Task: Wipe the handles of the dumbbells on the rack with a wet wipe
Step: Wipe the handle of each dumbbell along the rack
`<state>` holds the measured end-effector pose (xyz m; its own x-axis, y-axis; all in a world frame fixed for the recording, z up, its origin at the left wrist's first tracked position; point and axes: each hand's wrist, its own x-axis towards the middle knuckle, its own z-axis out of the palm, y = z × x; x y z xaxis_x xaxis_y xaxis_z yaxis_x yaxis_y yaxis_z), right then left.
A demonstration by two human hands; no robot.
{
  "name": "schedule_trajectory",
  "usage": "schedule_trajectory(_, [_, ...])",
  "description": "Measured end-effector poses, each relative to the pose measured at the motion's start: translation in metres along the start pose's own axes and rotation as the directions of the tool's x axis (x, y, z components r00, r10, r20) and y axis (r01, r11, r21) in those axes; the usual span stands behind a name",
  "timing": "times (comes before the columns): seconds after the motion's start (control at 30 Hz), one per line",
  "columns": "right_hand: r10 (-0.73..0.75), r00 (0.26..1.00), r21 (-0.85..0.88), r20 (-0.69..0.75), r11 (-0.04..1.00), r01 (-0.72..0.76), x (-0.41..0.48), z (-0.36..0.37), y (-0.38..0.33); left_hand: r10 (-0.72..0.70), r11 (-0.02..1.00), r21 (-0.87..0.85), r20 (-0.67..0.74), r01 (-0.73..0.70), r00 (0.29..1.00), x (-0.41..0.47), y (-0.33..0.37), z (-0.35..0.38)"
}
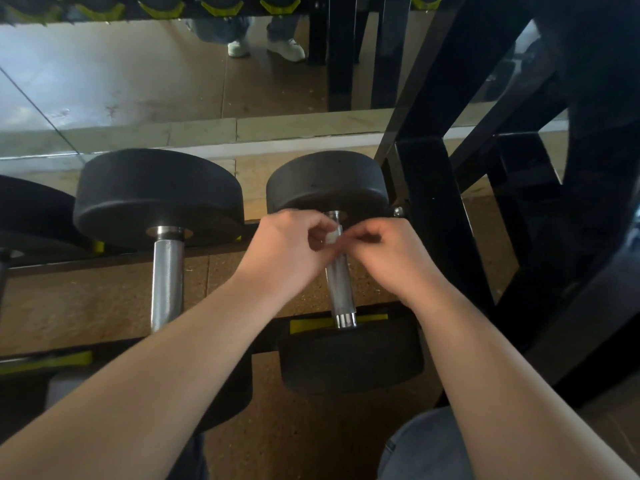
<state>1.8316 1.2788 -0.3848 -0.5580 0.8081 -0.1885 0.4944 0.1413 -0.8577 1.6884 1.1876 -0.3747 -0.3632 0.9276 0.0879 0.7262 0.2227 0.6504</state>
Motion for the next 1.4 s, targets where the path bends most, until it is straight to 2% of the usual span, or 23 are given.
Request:
schedule_trajectory(0.1, [0.000,1.000,0.008,0.026,1.000,0.000,0.002,-0.002,0.001,-0.005,1.000,-0.010,0.000,0.005,1.000,0.000,-0.001,0.002])
schedule_trajectory(0.2, [0.026,1.000,0.072,-0.006,0.997,-0.026,0.003,0.000,0.001,-0.091,0.990,-0.108,-0.047,0.086,0.995,0.003,0.002,0.003])
schedule_trajectory(0.3, [0.032,0.999,0.055,-0.017,0.998,-0.031,0.005,0.001,0.000,-0.183,0.972,-0.161,-0.058,0.172,0.981,0.001,0.005,0.002])
schedule_trajectory(0.37, [0.035,0.999,0.051,-0.006,0.998,-0.035,0.004,0.000,0.000,-0.254,0.955,-0.130,0.095,0.265,0.962,-0.001,0.005,-0.004])
schedule_trajectory(0.43, [0.035,0.999,0.050,0.005,0.998,-0.036,0.004,-0.001,0.000,-0.314,0.927,-0.099,0.322,0.361,0.893,-0.008,0.005,-0.009])
schedule_trajectory(0.5, [0.034,0.999,0.045,0.008,0.998,-0.034,0.003,-0.002,0.000,-0.332,0.911,-0.081,0.441,0.405,0.834,-0.015,0.005,-0.009])
schedule_trajectory(0.57, [0.028,0.999,0.032,0.016,0.999,-0.028,0.002,-0.002,0.000,-0.344,0.896,-0.142,0.380,0.422,0.859,-0.018,0.005,-0.004])
schedule_trajectory(0.63, [0.024,0.999,0.020,0.027,0.999,-0.025,0.001,-0.002,-0.001,-0.364,0.867,-0.275,0.222,0.416,0.905,-0.013,0.005,0.002])
schedule_trajectory(0.7, [0.028,0.999,0.018,0.032,0.999,-0.029,0.000,-0.003,-0.001,-0.395,0.835,-0.383,0.083,0.395,0.915,-0.002,0.005,0.004])
schedule_trajectory(0.73, [0.028,0.999,0.017,0.033,0.999,-0.028,-0.001,-0.003,-0.001,-0.407,0.817,-0.420,0.064,0.395,0.911,0.002,0.006,0.004])
schedule_trajectory(0.8, [0.024,0.999,0.013,0.042,1.000,-0.024,-0.002,-0.003,-0.002,-0.417,0.798,-0.426,0.122,0.427,0.901,0.003,0.003,0.001])
schedule_trajectory(0.87, [0.026,0.999,0.010,0.047,1.000,-0.027,-0.002,-0.004,-0.001,-0.402,0.815,-0.322,0.284,0.481,0.871,-0.004,0.000,-0.003])
schedule_trajectory(0.93, [0.031,0.998,0.009,0.048,0.999,-0.032,-0.001,-0.004,-0.001,-0.399,0.814,-0.219,0.462,0.538,0.792,-0.016,-0.002,-0.002])
schedule_trajectory(1.0, [0.034,0.998,0.008,0.049,0.999,-0.035,0.000,-0.003,-0.001,-0.421,0.775,-0.212,0.529,0.595,0.737,-0.023,-0.002,0.001])
schedule_trajectory(1.13, [0.034,0.997,0.001,0.071,0.999,-0.035,0.000,-0.005,0.000,-0.455,0.644,-0.409,0.476,0.647,0.753,-0.020,-0.003,0.008])
schedule_trajectory(1.2, [0.029,0.997,-0.007,0.075,1.000,-0.029,0.000,-0.005,0.001,-0.470,0.592,-0.507,0.415,0.627,0.779,-0.016,-0.003,0.010])
schedule_trajectory(1.27, [0.028,0.997,-0.017,0.076,1.000,-0.027,0.000,-0.006,0.001,-0.489,0.593,-0.553,0.330,0.585,0.807,-0.009,-0.004,0.012])
schedule_trajectory(1.33, [0.032,0.996,-0.019,0.081,0.999,-0.030,-0.001,-0.006,0.000,-0.517,0.588,-0.566,0.286,0.578,0.806,-0.001,-0.005,0.012])
schedule_trajectory(1.4, [0.034,0.996,-0.013,0.086,0.999,-0.033,-0.002,-0.007,0.000,-0.531,0.641,-0.452,0.322,0.620,0.784,0.000,-0.006,0.011])
